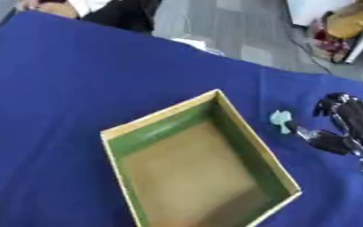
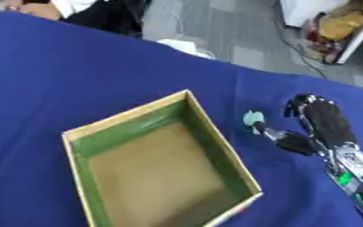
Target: Pick up objects on the table and place them in the box.
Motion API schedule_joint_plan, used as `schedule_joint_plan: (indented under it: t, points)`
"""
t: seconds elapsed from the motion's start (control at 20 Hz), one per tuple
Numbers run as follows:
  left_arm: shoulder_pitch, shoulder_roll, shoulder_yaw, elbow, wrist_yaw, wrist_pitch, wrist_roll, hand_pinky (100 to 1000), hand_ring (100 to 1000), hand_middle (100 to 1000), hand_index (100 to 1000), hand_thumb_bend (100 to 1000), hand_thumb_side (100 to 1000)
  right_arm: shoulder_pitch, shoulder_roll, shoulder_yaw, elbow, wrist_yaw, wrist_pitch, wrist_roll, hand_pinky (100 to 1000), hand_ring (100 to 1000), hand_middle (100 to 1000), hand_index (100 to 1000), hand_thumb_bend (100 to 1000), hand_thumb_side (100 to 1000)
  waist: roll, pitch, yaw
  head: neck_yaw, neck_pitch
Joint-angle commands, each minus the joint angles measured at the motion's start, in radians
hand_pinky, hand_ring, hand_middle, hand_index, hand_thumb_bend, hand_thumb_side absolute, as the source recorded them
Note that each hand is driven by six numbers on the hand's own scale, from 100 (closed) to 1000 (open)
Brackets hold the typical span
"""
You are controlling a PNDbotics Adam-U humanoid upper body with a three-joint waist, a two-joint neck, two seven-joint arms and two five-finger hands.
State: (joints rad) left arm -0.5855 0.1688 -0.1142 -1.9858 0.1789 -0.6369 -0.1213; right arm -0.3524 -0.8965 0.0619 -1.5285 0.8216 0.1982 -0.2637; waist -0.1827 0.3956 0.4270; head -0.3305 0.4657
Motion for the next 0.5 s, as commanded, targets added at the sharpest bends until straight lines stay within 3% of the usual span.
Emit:
schedule_joint_plan:
  t: [0.05,0.15,0.5]
  points:
    - [-0.009,0.003,0.001,-0.014,0.003,-0.002,-0.006,846,676,924,961,1000,717,-0.016,-0.035,-0.012,-0.012,0.003,0.005,0.010,183,409,410,522,668,1000,0.009,-0.014,0.000,-0.017,-0.001]
    - [-0.010,0.003,-0.001,-0.014,0.004,-0.004,-0.007,847,676,925,961,1000,717,-0.019,-0.042,-0.015,-0.021,0.001,0.009,0.013,179,409,408,522,702,1000,0.008,-0.012,0.003,-0.012,-0.007]
    - [-0.011,0.002,-0.002,-0.014,0.009,-0.008,-0.013,847,674,926,961,1000,720,-0.021,-0.061,-0.024,-0.051,-0.011,0.022,0.014,169,405,407,518,679,1000,0.002,-0.003,0.013,-0.004,-0.041]
